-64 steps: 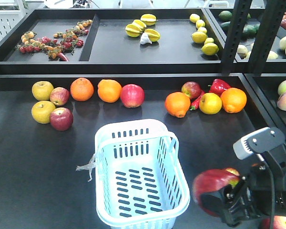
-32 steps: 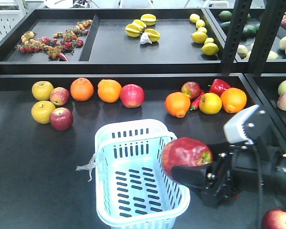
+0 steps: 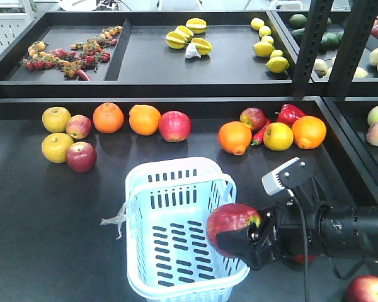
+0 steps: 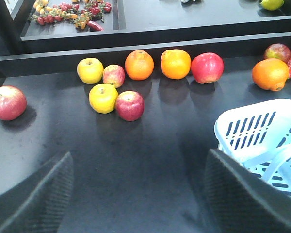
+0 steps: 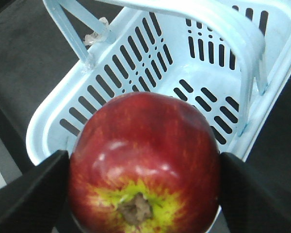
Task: Pick three apples into basket with both arms
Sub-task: 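Lift the red apple and carry it over the basket with the right gripper, then open the right gripper to drop the apple into the basket, then move the right gripper back and grasp the second red apple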
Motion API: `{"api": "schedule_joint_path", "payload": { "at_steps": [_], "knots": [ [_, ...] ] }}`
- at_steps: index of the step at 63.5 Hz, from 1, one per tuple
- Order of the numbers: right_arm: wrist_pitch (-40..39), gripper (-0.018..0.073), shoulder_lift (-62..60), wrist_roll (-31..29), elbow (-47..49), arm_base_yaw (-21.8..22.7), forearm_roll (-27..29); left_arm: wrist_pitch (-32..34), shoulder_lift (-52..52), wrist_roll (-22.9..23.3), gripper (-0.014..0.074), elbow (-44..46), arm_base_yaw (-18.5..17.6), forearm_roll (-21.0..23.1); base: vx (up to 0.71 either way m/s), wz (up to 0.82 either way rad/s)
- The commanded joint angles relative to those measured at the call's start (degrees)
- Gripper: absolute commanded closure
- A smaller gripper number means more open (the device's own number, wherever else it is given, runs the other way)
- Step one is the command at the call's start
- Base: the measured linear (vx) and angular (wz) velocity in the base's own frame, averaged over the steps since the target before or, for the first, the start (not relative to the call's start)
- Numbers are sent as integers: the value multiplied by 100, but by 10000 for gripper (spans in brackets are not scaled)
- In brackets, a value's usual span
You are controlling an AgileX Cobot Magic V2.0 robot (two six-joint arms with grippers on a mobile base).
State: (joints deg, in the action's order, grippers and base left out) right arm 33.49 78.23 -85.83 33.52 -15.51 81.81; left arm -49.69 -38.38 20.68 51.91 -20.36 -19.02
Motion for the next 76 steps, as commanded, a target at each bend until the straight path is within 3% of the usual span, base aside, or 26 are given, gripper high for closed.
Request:
{"api": "schedule_joint_path", "payload": {
  "at_steps": [1, 14, 42, 60, 76],
  "knots": [
    [216, 24, -31, -312, 158, 2, 493, 334, 4, 46, 53, 175, -9, -99, 0, 0],
    [216, -75, 71, -323, 158, 2, 623, 334, 4, 46, 53, 175, -9, -99, 0, 0],
    [-2, -60, -21, -311, 158, 6, 519, 334, 4, 46, 53, 175, -9, -99, 0, 0],
    [-1350, -46, -894, -131, 158, 6, 11, 334, 4, 46, 53, 175, -9, -99, 0, 0],
    [-2610, -40, -964, 505, 142, 9, -661, 334, 4, 46, 53, 175, -9, -99, 0, 0]
  ]
}}
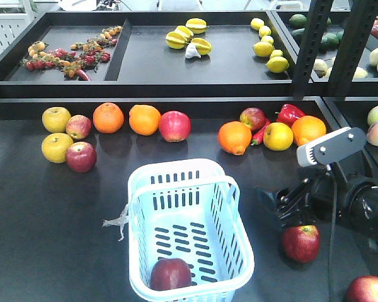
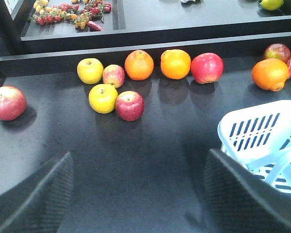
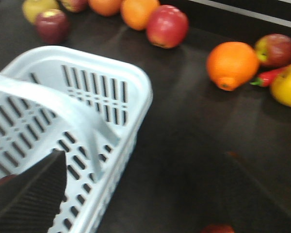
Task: Pick three apples into basket with both arms
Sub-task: 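Move the right gripper back and grasp the second red apple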
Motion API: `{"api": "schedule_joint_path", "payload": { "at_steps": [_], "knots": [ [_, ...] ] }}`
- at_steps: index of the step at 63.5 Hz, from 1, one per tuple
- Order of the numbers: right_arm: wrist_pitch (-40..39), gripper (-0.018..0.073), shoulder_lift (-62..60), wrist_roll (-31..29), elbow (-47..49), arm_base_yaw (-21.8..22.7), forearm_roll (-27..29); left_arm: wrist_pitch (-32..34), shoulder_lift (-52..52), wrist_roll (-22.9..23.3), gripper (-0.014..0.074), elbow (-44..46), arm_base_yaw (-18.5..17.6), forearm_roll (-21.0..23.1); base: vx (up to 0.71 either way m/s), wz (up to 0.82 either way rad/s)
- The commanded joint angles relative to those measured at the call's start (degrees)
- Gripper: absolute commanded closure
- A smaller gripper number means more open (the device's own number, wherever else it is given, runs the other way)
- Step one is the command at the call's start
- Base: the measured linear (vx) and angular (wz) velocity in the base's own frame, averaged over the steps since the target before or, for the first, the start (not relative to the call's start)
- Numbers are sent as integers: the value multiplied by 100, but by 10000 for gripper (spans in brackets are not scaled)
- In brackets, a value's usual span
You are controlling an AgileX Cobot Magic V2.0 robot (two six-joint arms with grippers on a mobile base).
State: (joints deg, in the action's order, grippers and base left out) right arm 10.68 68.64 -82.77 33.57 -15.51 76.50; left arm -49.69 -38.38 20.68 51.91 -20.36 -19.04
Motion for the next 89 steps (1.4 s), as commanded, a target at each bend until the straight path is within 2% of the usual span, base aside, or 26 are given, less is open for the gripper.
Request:
{"api": "schedule_joint_path", "payload": {
  "at_steps": [1, 14, 19, 31, 39, 53, 63, 73, 89],
  "knots": [
    [-361, -40, 22, 230, 137, 9, -139, 334, 4, 46, 53, 175, -9, -97, 0, 0],
    [-611, -35, 628, 473, 137, 184, -124, 334, 4, 46, 53, 175, -9, -97, 0, 0],
    [-475, -35, 891, 608, 137, 477, -107, 334, 4, 46, 53, 175, -9, -97, 0, 0],
    [426, -35, 1471, 728, 137, 1543, -135, 334, 4, 46, 53, 175, -9, -97, 0, 0],
    [424, -35, 1728, 723, 137, 1883, -176, 334, 4, 46, 53, 175, -9, -97, 0, 0],
    [84, -35, 2259, 686, 137, 1890, -435, 334, 4, 46, 53, 175, -9, -97, 0, 0],
    [99, -35, 2611, 686, 148, 1890, -389, 334, 4, 46, 53, 175, -9, -97, 0, 0],
    [193, -35, 2880, 674, 257, 1884, -59, 334, 4, 46, 53, 175, -9, -97, 0, 0],
    [354, -35, 3248, 566, 552, 1885, -59, 334, 4, 46, 53, 175, -9, -97, 0, 0]
  ]
}}
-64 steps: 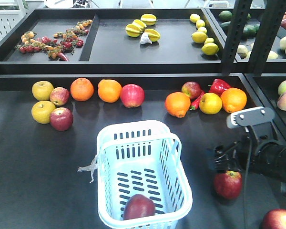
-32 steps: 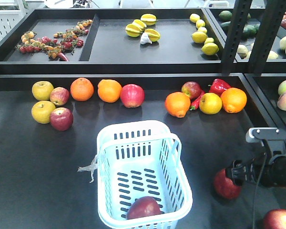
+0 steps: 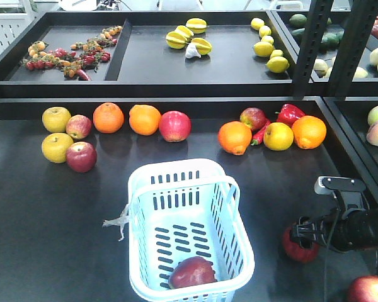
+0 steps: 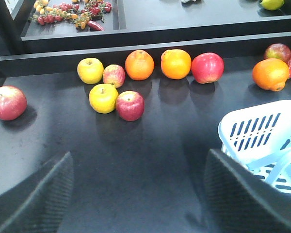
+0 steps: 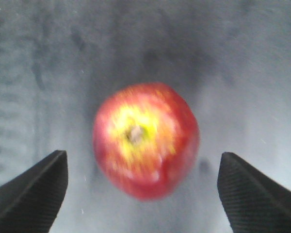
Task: Pick three apples into basket with both arms
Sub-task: 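Move the right gripper back and grasp the second red apple, then lift the second red apple and carry it into the basket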
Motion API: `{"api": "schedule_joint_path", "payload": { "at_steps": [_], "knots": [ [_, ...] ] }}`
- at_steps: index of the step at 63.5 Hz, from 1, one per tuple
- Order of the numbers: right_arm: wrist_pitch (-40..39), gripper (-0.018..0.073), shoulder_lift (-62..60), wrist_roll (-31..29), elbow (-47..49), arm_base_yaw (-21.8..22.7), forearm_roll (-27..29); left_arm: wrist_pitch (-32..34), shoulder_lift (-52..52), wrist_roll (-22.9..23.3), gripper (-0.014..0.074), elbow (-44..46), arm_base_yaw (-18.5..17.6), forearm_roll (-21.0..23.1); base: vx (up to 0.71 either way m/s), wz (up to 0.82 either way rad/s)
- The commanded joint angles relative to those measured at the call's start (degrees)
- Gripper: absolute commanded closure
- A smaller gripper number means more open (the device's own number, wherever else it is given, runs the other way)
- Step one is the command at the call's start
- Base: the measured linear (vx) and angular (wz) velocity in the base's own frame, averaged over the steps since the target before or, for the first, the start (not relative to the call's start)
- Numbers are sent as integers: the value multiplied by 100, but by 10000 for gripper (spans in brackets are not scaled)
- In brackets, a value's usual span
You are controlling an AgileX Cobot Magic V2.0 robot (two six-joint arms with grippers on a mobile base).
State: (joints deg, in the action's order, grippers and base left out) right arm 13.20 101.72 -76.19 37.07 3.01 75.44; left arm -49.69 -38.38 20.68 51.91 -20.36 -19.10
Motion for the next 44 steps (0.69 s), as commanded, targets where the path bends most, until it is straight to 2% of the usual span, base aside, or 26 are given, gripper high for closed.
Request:
{"api": "schedule_joint_path", "payload": {
  "at_steps": [1, 33, 40, 44],
  "knots": [
    [102, -35, -37, -98, 217, 33, 46, 334, 4, 46, 53, 175, -9, -91, 0, 0],
    [112, -28, 1038, -324, 721, 33, 313, 334, 4, 46, 53, 175, -9, -91, 0, 0],
    [157, 15, 1051, -319, 721, 33, 313, 334, 4, 46, 53, 175, -9, -91, 0, 0],
    [218, 74, 1051, -319, 721, 33, 313, 334, 4, 46, 53, 175, -9, -91, 0, 0]
  ]
}}
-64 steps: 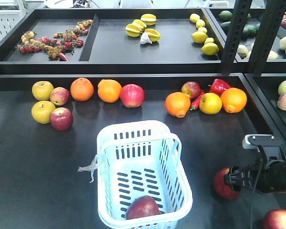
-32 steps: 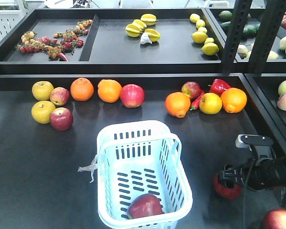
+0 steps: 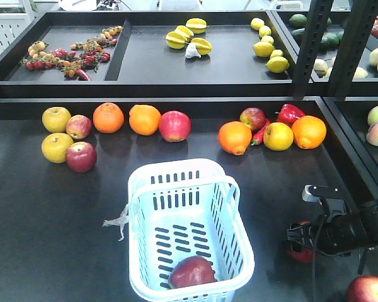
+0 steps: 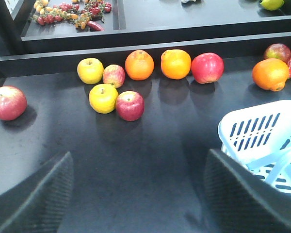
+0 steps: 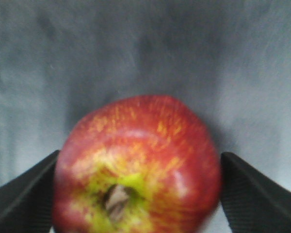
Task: Pick three apples into basket with both arms
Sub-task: 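Lift the second red apple and carry it into the basket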
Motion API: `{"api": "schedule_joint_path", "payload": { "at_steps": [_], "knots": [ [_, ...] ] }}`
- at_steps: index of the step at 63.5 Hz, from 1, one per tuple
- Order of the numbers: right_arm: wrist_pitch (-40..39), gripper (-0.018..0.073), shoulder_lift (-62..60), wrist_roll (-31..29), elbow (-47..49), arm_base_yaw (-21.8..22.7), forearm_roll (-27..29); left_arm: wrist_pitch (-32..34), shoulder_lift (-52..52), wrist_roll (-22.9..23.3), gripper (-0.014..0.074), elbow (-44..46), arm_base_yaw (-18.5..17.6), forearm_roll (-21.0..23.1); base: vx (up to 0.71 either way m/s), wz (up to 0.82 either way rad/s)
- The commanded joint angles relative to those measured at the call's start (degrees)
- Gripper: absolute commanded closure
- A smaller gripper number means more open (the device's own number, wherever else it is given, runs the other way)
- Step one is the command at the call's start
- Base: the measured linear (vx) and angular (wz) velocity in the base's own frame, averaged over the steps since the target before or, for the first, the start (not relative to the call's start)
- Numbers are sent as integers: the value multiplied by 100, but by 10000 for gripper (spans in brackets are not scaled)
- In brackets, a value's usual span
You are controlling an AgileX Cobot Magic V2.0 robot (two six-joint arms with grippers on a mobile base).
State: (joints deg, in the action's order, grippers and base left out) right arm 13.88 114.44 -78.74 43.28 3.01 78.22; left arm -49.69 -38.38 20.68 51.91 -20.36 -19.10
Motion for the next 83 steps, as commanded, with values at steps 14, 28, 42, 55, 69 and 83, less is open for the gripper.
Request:
{"api": "schedule_joint_path", "payload": {
  "at_steps": [14, 28, 42, 55, 69, 83],
  "knots": [
    [461, 287, -222, 35, 100, 33, 17, 334, 4, 46, 53, 175, -9, -91, 0, 0],
    [821, 308, -381, 70, -32, 33, -13, 334, 4, 46, 53, 175, -9, -91, 0, 0],
    [834, 308, -1302, 17, -534, 33, -33, 334, 4, 46, 53, 175, -9, -91, 0, 0],
    [1310, 308, -2540, 24, -1154, 33, -86, 334, 4, 46, 53, 175, -9, -91, 0, 0],
    [2091, 308, -3762, 24, -1506, 33, -133, 334, 4, 46, 53, 175, -9, -91, 0, 0],
    [2796, 308, -4632, 18, -1514, 33, -35, 334, 4, 46, 53, 175, -9, -91, 0, 0]
  ]
}}
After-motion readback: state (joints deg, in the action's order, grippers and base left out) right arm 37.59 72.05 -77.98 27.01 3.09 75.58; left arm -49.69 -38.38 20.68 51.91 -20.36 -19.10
